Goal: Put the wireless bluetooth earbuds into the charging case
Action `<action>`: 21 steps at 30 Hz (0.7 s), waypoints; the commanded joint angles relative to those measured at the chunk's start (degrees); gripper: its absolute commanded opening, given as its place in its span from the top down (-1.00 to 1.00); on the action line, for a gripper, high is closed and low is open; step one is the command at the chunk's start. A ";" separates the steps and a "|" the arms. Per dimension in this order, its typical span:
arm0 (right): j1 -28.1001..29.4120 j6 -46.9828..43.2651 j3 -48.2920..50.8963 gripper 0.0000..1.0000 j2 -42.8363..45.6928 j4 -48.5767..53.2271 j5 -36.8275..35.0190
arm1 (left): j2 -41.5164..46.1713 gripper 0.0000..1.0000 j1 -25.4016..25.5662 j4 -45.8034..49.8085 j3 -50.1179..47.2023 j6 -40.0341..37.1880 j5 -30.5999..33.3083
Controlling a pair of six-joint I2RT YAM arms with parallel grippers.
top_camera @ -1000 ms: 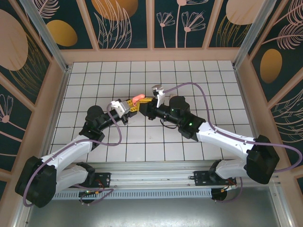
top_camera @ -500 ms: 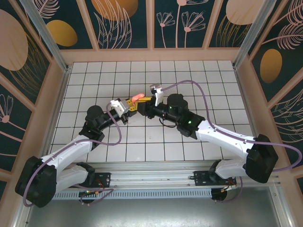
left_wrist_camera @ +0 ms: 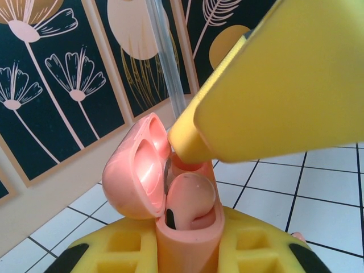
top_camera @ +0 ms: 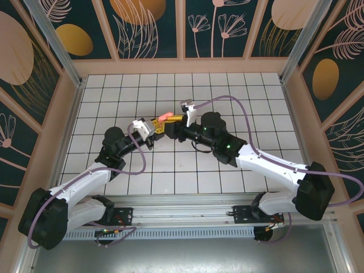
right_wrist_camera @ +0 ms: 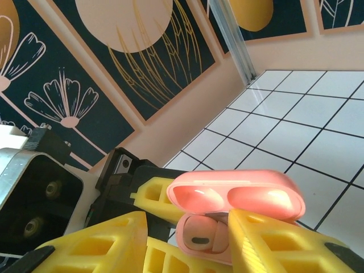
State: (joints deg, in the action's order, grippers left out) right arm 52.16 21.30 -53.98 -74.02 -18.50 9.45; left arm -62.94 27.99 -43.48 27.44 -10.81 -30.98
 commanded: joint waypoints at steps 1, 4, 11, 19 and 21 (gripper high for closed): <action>-0.73 -0.29 -1.60 0.14 2.24 0.39 -2.43 | 0.80 0.71 0.49 -3.46 0.42 0.92 -2.62; -1.00 -0.08 -1.66 0.14 3.34 1.07 -2.11 | 0.80 0.72 0.49 -3.45 0.38 1.06 -2.66; -2.94 0.84 -3.43 0.16 5.53 8.23 0.97 | 0.95 0.71 0.49 -3.44 -0.16 1.47 -2.32; -3.14 0.85 -7.94 0.41 3.35 14.81 6.76 | 1.18 0.72 0.49 -3.45 -0.37 1.52 -2.17; -3.12 0.94 -8.96 0.43 2.09 14.98 8.28 | 1.15 0.72 0.49 -3.44 -0.28 1.60 -2.17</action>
State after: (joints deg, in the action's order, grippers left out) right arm 49.17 21.91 -60.20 -70.39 -5.26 14.06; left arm -62.92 28.16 -43.92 27.42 -9.98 -32.49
